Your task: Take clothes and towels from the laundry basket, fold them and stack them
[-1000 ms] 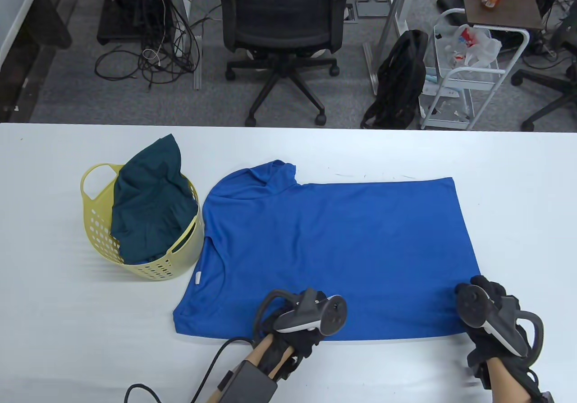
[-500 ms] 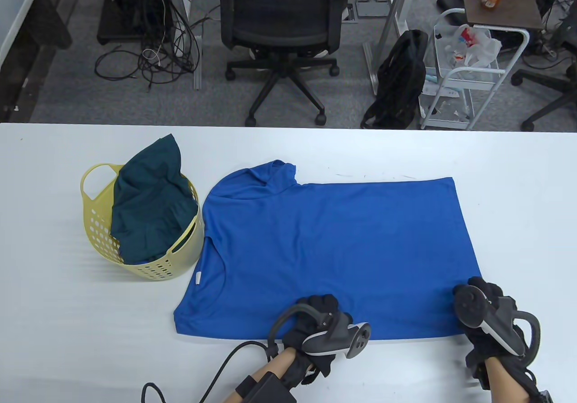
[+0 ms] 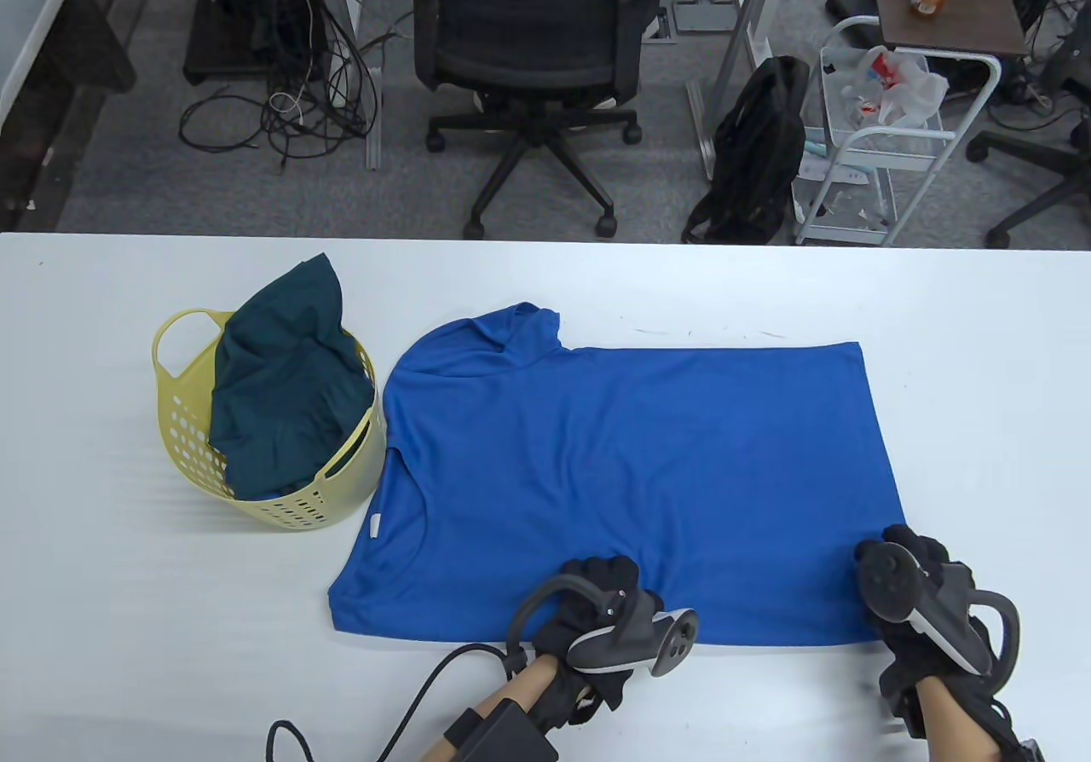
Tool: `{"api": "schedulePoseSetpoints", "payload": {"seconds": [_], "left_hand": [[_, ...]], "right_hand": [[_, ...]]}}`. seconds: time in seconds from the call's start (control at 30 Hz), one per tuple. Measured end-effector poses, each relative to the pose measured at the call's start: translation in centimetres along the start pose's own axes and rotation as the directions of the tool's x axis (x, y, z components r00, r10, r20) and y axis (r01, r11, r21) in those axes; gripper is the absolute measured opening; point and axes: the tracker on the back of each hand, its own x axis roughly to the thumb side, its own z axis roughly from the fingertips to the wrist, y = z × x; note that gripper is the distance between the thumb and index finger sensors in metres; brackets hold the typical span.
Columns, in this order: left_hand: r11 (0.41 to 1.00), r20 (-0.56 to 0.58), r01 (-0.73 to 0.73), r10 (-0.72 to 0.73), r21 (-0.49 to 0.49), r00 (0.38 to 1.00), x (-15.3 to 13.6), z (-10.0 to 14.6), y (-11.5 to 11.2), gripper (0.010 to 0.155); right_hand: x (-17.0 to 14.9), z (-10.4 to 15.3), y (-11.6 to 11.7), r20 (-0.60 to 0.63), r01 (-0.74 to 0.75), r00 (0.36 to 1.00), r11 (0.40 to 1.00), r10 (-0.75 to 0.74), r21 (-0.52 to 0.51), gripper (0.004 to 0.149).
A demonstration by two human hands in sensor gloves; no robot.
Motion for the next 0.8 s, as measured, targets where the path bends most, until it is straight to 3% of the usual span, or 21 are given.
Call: {"api": "schedulePoseSetpoints", "payload": {"seconds": [0.33, 0.43, 0.6, 0.67, 0.8], "left_hand": [[0.971, 0.027, -0.233, 0.232, 0.058, 0.972, -2.6, 0.1, 0.9, 0.045], [0.937, 0.016, -0.321, 0.321, 0.137, 0.947, -4.2, 0.6, 4.2, 0.044], [0.873, 0.024, -0.333, 0.348, 0.358, 0.937, -7.5, 1.8, 14.7, 0.042], [0.844, 0.029, -0.36, 0.381, 0.397, 0.924, -8.3, 2.0, 17.5, 0.042], [0.848, -0.006, -0.333, 0.368, 0.413, 0.93, -9.2, 1.4, 19.9, 0.041]], "right_hand": [[-0.2, 0.1, 0.0, 0.002, 0.031, 1.0, 1.0, -0.031, 0.002, 0.043], [-0.2, 0.2, -0.5, 0.011, 0.05, 0.999, 0.998, -0.049, -0.025, 0.044], [0.0, 0.2, -0.9, 0.027, 0.097, 0.995, 0.994, -0.096, -0.051, 0.048], [0.3, 0.2, -1.1, 0.045, 0.107, 0.993, 0.993, -0.104, -0.051, 0.049], [1.0, 0.3, -1.3, 0.099, 0.139, 0.986, 0.989, -0.133, -0.053, 0.05]]}}
